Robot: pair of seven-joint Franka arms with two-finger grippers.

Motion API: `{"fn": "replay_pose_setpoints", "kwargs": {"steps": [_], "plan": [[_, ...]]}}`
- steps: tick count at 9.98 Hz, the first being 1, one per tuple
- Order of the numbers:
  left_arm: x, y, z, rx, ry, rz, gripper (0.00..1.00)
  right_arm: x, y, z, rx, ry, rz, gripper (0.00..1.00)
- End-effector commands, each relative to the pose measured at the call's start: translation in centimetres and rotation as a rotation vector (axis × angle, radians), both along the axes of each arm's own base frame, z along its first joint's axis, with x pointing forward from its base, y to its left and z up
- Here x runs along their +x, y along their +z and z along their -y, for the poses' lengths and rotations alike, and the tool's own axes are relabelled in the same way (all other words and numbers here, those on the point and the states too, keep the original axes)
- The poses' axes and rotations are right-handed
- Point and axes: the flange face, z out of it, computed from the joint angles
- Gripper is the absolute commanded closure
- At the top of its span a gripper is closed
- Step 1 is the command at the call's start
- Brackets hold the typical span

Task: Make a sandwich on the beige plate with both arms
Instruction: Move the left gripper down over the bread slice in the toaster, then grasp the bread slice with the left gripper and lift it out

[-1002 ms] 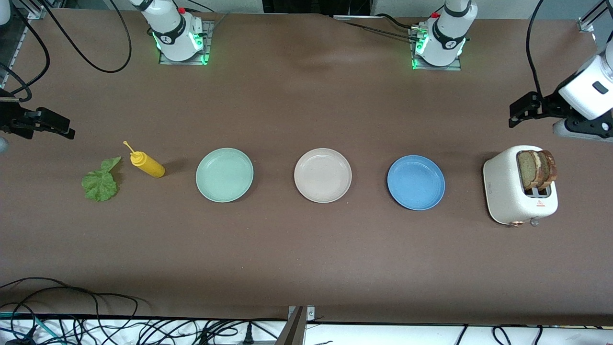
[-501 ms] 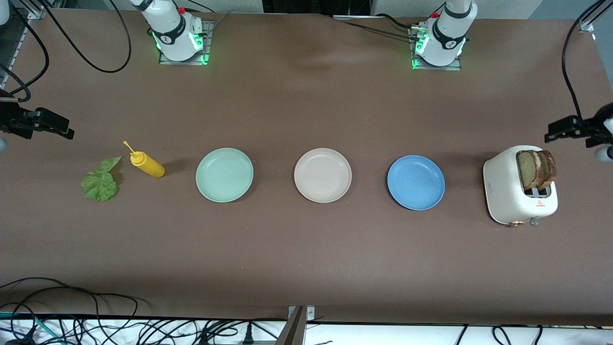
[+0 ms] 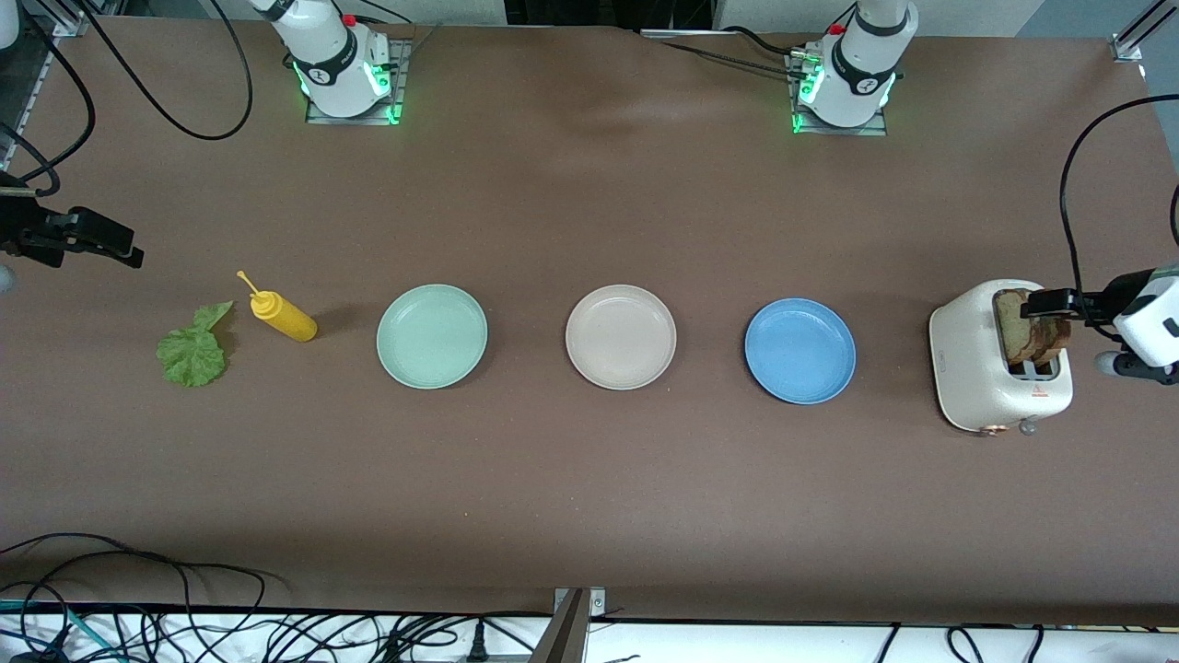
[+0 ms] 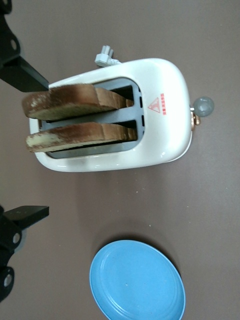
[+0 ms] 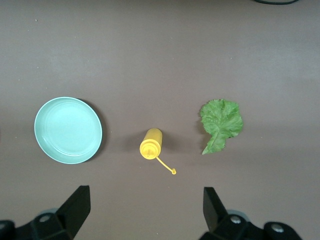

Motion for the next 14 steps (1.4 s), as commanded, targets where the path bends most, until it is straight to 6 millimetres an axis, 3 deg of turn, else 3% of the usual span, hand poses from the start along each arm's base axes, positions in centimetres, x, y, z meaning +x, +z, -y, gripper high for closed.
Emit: {"fn": "replay_pose_setpoints", "kwargs": {"steps": [1,4,7,8,9,11,14], "plan": [[-1.1,-1.0,0.4,0.030,-0.022,-0.007,0.00,-0.1,0.4,0.0,0.007,0.005,-0.002,0.00],[-1.9,-3.9,0.7,0.030,-0.010,-0.014,0.00,-0.1,0.4,0.0,0.007,0.005,-0.002,0.00],[-2.4,-4.9,0.5,0.031,0.010,-0.031,0.00,-0.2,0.3,0.1,0.007,0.003,-0.005,0.00],[-2.7,-5.4,0.6,0.032,0.023,-0.044,0.05,-0.2,0.3,0.2,0.007,0.000,-0.005,0.00],[-2.7,-5.4,0.5,0.035,0.033,-0.043,0.41,-0.2,0.3,0.2,0.007,0.002,-0.005,0.00],[-2.5,-4.7,0.2,0.120,-0.001,-0.048,0.97,-0.2,0.3,0.2,0.007,0.002,-0.005,0.00],[-2.6,-3.9,0.0,0.139,0.026,-0.039,1.00,-0.2,0.3,0.2,0.007,0.002,-0.005,0.00]]}}
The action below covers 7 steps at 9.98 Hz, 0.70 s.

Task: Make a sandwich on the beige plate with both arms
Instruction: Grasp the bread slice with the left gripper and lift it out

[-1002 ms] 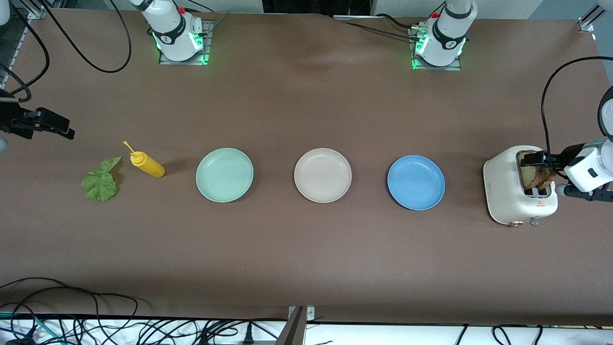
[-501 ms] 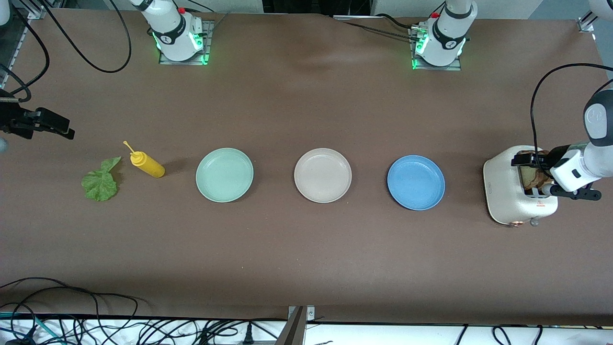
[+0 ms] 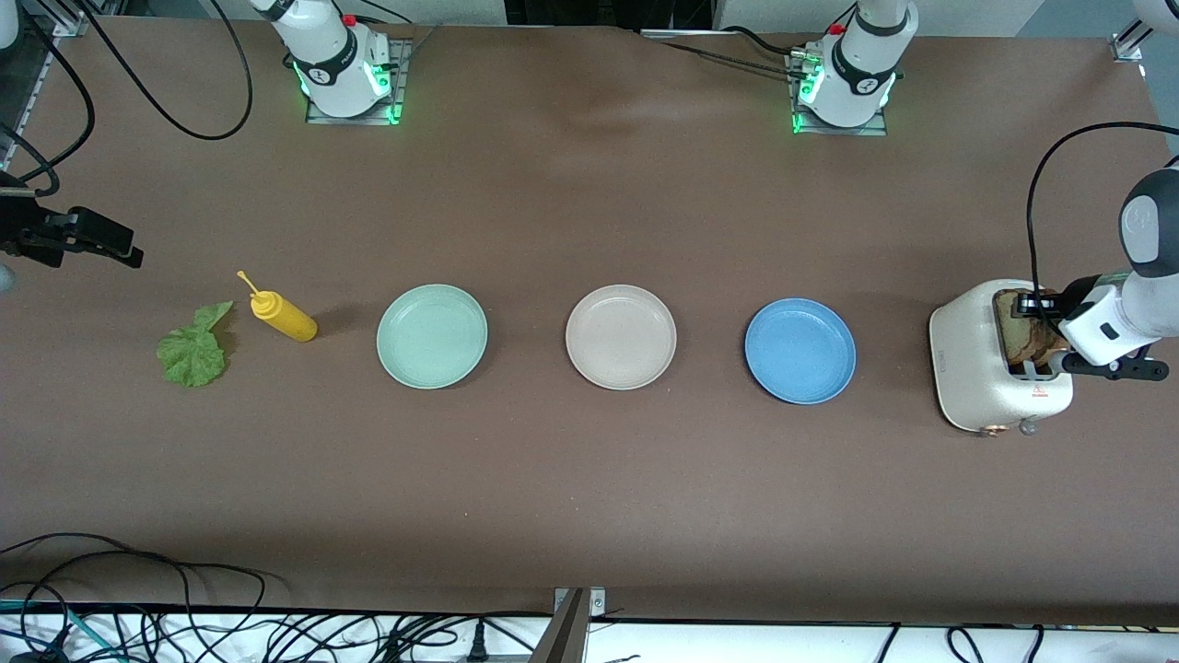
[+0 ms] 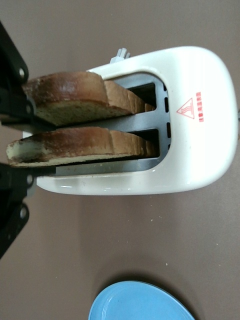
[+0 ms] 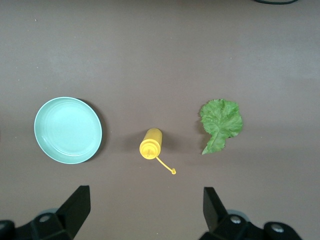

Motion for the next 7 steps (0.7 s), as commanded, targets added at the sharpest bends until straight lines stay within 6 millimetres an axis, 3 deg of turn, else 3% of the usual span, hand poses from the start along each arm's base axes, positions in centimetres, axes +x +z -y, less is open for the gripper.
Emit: {"fn": "replay_pose_setpoints", "kwargs": {"steps": [1,4,7], "plan": [[-0.6,1.4,0.2,0.039,0.012,-0.002,1.00,-0.2,0.3,0.2,0.007,0.001,-0.004,0.00],[-0.4,5.3,0.1,0.045,0.025,-0.022,1.00,-0.2,0.3,0.2,0.007,0.001,-0.004,0.00],[0.4,11.0,1.3,0.052,0.014,-0.028,1.00,-0.2,0.3,0.5,0.008,-0.003,-0.004,0.00]]}}
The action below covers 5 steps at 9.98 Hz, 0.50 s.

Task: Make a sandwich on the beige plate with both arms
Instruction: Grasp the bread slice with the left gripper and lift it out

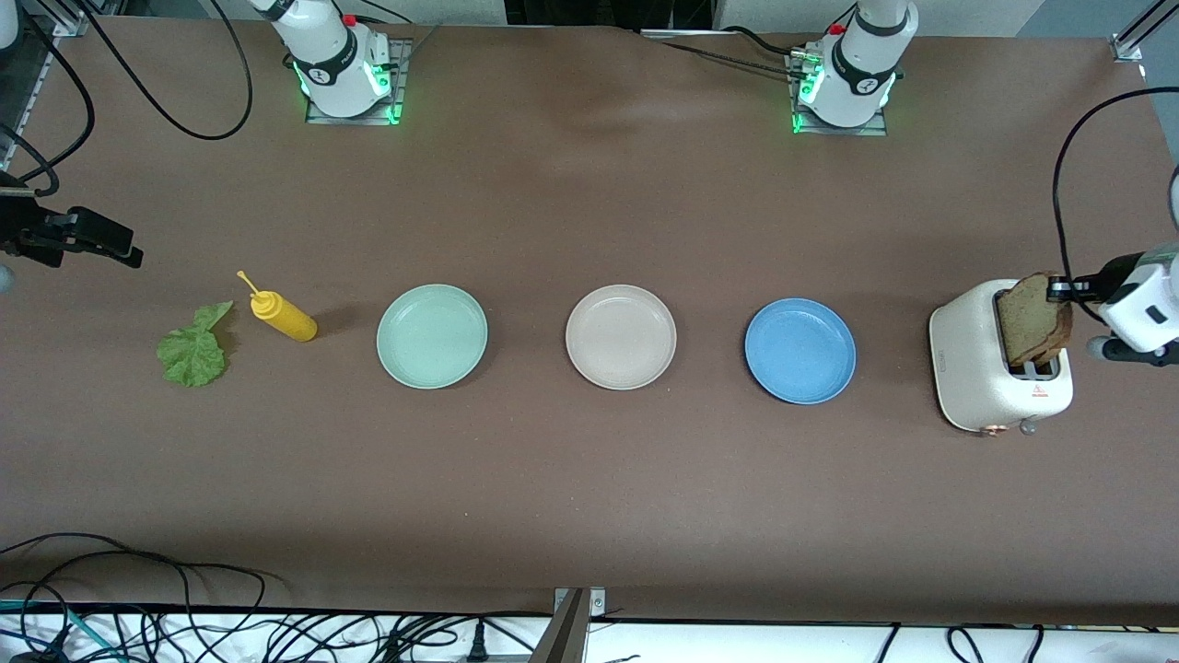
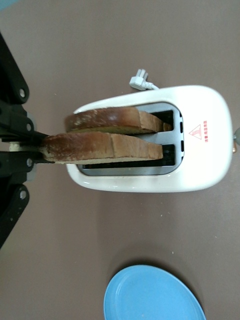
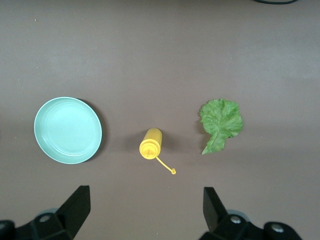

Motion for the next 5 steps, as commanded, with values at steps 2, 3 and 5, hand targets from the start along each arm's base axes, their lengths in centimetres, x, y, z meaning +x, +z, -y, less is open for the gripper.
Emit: {"fn": "replay_pose_setpoints", "kwargs": {"steps": [2,3,5], "plan": [[1.1,5.8,4.9,0.044,-0.066,0.004,1.00,-0.2,0.3,1.4,0.058,-0.032,-0.001,0.00],[1.3,6.5,6.7,0.044,-0.093,0.006,1.00,-0.2,0.3,1.4,0.065,-0.034,-0.001,0.00],[1.5,8.0,10.4,0.046,-0.142,0.015,1.00,-0.2,0.3,1.3,0.065,-0.030,-0.001,0.00]]}}
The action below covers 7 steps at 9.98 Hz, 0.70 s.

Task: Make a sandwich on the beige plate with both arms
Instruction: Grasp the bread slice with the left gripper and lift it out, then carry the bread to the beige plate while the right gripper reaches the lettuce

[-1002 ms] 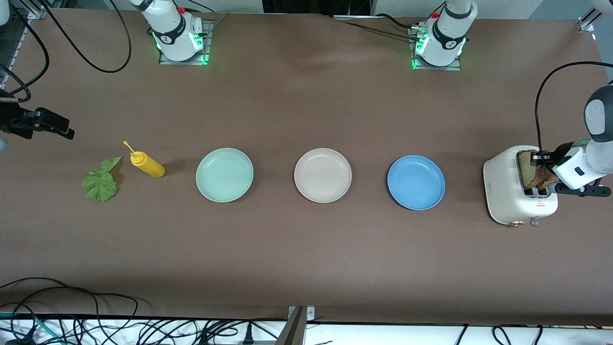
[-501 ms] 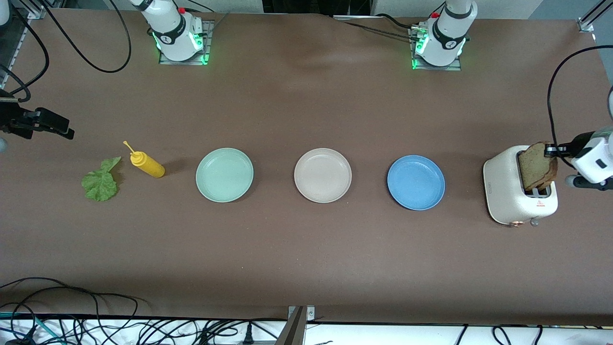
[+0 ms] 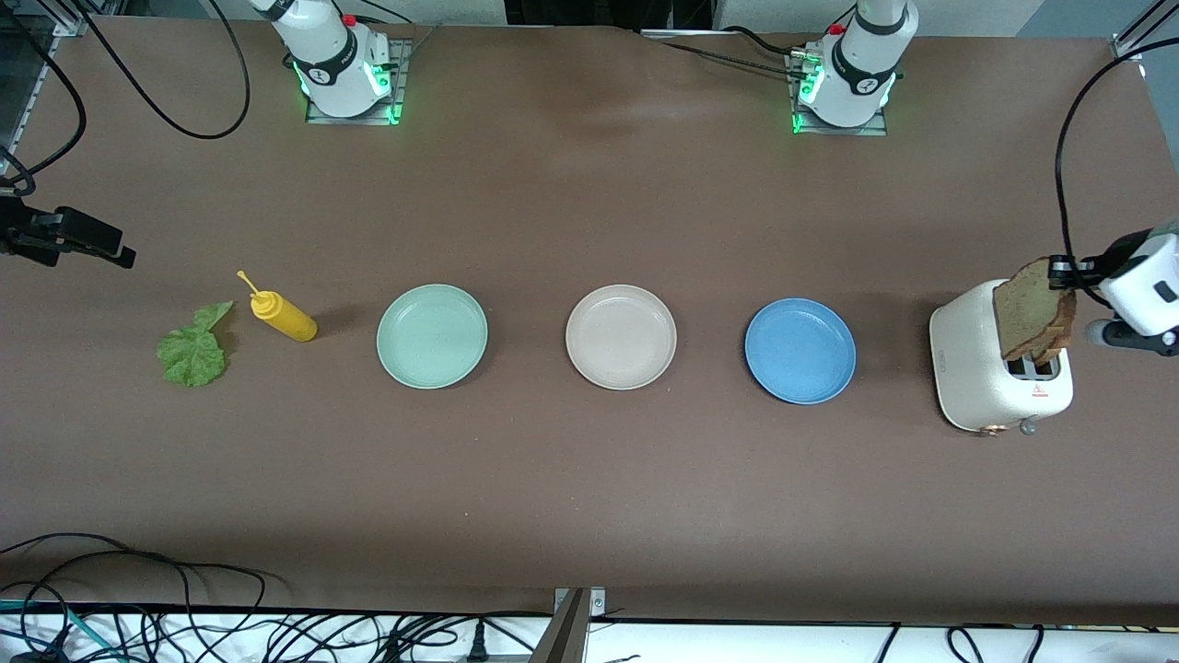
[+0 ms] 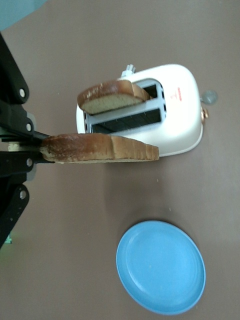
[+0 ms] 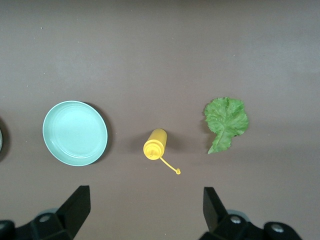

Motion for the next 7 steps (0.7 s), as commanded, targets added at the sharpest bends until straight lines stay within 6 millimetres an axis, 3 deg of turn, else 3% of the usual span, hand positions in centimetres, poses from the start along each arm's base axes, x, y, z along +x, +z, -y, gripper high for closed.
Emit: {"fn": "replay_pose_setpoints", "kwargs": {"steps": [1,2,4,5,7], "plan": [[0.2,1.7,3.5,0.031,-0.047,0.005,1.00,-0.2,0.3,0.0,0.010,0.012,-0.002,0.00],[0.1,1.7,5.3,0.019,-0.073,0.000,1.00,-0.2,0.3,0.5,0.007,0.004,-0.002,0.00],[-0.1,0.8,12.1,0.003,-0.180,-0.016,1.00,-0.3,0.5,1.6,0.000,0.039,0.005,0.00],[-0.3,-0.5,15.6,-0.025,-0.223,-0.040,1.00,-0.3,0.4,2.7,-0.002,0.020,0.004,0.00],[-0.3,-4.2,19.9,-0.158,-0.157,-0.112,1.00,-0.5,0.4,4.0,-0.072,0.011,-0.007,0.00]]}}
